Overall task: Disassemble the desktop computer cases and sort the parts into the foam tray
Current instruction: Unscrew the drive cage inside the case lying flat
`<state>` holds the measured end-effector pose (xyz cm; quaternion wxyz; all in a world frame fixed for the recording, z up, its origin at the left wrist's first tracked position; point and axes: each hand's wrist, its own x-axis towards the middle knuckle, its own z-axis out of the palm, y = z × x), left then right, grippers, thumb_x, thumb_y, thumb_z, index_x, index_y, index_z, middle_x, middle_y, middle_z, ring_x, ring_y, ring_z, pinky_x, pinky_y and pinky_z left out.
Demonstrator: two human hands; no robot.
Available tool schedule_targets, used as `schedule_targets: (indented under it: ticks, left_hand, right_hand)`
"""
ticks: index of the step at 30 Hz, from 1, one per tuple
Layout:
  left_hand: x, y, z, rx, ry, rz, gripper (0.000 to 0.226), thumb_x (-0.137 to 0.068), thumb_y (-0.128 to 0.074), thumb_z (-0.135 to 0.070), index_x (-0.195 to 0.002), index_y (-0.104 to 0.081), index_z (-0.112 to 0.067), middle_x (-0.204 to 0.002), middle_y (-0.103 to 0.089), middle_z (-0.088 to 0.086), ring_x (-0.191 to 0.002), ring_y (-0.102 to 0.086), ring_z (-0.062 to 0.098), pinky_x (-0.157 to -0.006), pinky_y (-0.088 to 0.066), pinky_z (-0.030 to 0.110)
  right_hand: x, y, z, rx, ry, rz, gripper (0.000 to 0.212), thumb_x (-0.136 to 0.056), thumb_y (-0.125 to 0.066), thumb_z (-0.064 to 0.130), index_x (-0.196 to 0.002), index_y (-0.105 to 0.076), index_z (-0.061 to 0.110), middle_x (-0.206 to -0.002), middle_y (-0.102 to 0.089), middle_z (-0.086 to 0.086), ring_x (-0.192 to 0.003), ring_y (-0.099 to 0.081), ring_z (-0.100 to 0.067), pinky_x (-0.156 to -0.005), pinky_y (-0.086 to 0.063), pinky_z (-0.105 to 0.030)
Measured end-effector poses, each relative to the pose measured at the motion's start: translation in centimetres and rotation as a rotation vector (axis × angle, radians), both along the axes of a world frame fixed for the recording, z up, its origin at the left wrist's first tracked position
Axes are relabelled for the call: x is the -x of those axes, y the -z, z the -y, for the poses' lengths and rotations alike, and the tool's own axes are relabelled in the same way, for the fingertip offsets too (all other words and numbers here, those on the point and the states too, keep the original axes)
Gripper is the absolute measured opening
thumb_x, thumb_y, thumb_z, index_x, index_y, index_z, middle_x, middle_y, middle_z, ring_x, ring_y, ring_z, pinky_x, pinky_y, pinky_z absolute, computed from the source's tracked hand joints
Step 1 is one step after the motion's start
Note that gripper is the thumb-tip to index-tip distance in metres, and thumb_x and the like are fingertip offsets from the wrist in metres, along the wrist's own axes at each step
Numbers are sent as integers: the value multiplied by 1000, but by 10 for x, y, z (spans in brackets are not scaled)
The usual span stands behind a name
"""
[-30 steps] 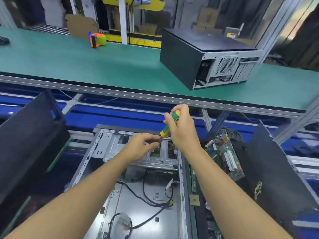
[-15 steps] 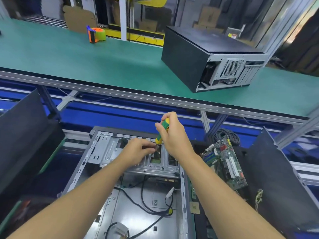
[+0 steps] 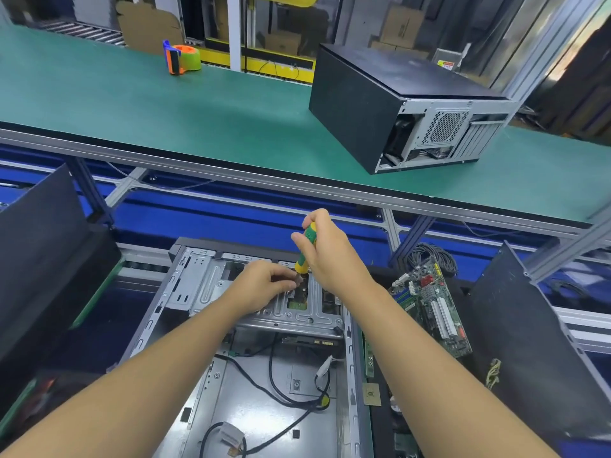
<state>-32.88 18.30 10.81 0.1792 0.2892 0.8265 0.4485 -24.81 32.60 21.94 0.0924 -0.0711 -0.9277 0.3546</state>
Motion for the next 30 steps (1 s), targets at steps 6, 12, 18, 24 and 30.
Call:
schedule_targets:
  ticks: [6, 12, 18, 24, 30]
  left_hand:
    - [5, -2, 6, 11, 40, 51, 19, -93, -70, -19, -103, -76, -33, -93, -74, -25, -93, -67, -9, -82, -46, 7]
    - [7, -4, 12, -96, -49, 86, 28, -96, -63, -8, -102, -74, -33, -94, -74, -24, -94, -67, -7, -87, -49, 13]
    - [9, -37, 15, -329, 54, 232, 29, -87, -68, -12, -93, -76, -39, -98, -77, -9, -96, -70, 1, -80, -51, 14]
    - [10, -51, 7, -277, 172, 260, 24, -94, -69, -15, -115, -71, -24, -112, -75, -2, -111, -68, 22, -97, -50, 39]
    - [6, -48, -1, -221, 105, 96, 16, -91, -72, -13, -99, -69, -26, -98, -76, -4, -96, -71, 12, -89, -55, 29]
  right_hand:
    - [10, -18, 3, -432, 13, 72, 45, -95, -54, 60, -96, -44, 16, -70, -47, 6, -60, -45, -15, -48, -32, -32]
    - [16, -22, 15, -580, 16, 128, 45, -101, -43, 59, -93, -38, 14, -68, -46, 0, -56, -43, -18, -45, -28, -33]
    - [10, -28, 9, -325, -296, 197, 6, -103, -50, 28, -98, -49, 24, -103, -51, 0, -95, -47, -22, -72, -37, -37]
    - [15, -45, -7, -288, -280, 288, 21, -94, -51, 10, -99, -61, 27, -117, -46, 1, -93, -52, -19, -74, -42, -30]
    - [11, -39, -3, -232, -203, 317, 35, -101, -47, 47, -130, -48, 27, -121, -35, 3, -105, -50, -20, -88, -46, -41]
